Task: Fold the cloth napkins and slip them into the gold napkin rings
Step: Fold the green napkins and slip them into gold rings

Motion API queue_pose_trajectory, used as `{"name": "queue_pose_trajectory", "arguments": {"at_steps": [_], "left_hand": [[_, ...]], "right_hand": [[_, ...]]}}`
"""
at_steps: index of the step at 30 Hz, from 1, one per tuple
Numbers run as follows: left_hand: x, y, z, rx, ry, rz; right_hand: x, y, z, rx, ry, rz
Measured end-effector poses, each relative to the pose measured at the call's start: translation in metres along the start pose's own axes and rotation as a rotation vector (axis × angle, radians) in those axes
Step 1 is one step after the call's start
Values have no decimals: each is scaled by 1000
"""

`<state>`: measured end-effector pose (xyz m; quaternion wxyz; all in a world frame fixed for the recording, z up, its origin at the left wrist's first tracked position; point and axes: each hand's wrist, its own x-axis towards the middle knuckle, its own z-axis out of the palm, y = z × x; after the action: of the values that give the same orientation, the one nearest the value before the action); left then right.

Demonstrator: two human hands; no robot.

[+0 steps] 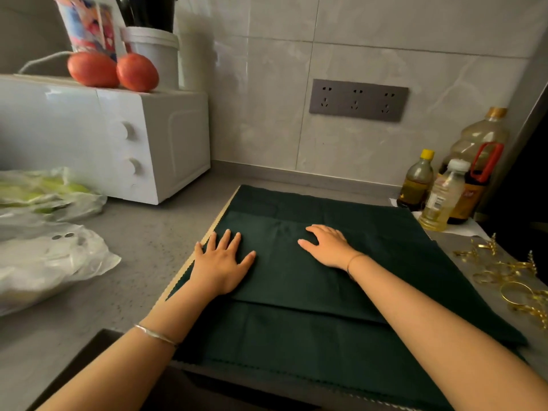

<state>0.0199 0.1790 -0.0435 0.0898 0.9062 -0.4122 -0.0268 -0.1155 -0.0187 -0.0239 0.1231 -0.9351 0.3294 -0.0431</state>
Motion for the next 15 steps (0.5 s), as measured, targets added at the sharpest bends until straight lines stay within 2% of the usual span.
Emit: {"name": "queue_pose_trajectory", "arguments": {"at_steps": [9,12,15], "left_hand": [[1,-2,2,-43,12,-11],[2,-3,2,-52,11,-15],[3,-3,4,-104,34,-24]], "right_hand": [[62,-37,-7,-99,-22,32],[72,-63,-7,5,-79,-9],[77,-93,-4,184,11,-140]]}}
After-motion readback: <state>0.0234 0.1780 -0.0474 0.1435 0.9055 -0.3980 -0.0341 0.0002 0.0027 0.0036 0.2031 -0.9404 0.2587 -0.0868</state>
